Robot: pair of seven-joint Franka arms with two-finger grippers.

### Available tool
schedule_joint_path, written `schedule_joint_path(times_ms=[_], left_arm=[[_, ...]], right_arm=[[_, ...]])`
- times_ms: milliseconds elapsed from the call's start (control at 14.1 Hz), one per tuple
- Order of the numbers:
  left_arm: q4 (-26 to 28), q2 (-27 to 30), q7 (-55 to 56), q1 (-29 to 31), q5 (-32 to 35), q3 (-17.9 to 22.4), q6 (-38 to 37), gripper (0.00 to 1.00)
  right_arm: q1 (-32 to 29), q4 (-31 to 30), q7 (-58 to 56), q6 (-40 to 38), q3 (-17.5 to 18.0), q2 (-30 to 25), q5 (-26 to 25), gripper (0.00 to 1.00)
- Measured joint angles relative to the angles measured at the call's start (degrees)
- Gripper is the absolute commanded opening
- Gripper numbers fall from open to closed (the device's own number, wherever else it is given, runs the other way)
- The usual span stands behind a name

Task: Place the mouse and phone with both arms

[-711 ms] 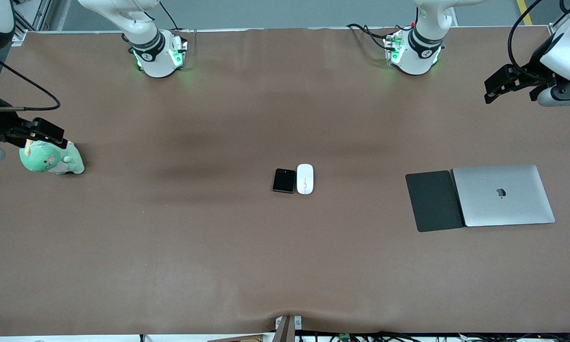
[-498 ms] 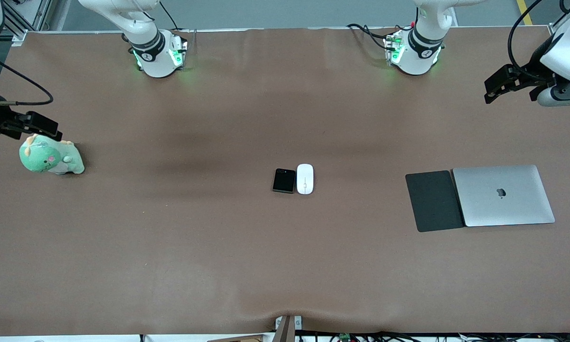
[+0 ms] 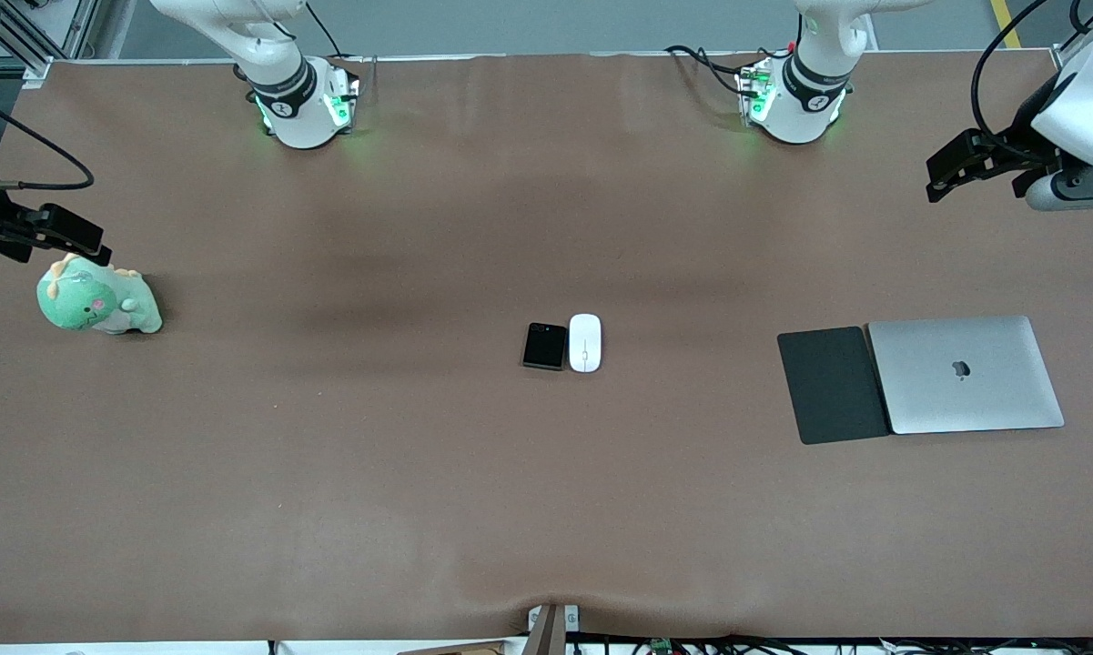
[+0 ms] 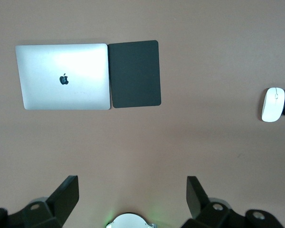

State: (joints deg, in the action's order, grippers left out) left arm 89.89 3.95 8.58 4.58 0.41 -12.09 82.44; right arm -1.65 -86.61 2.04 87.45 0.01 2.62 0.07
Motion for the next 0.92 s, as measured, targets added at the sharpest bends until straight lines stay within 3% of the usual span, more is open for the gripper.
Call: schedule_joint_path(times_ms=[569,925], left_arm=[[0.68,-8.54,0.00,-1.52,-0.01,-2.05,5.55,1.00],[3.38,-17.52,0.36,-6.35,-0.01,-3.02,16.02,1.00]], right_arm=[[0.01,-0.04,-0.01,1.13,0.18,0.22,0.00,1.00],[0.00,-0.05,-0.01,1.32,0.15,0.57,0.00,1.00]])
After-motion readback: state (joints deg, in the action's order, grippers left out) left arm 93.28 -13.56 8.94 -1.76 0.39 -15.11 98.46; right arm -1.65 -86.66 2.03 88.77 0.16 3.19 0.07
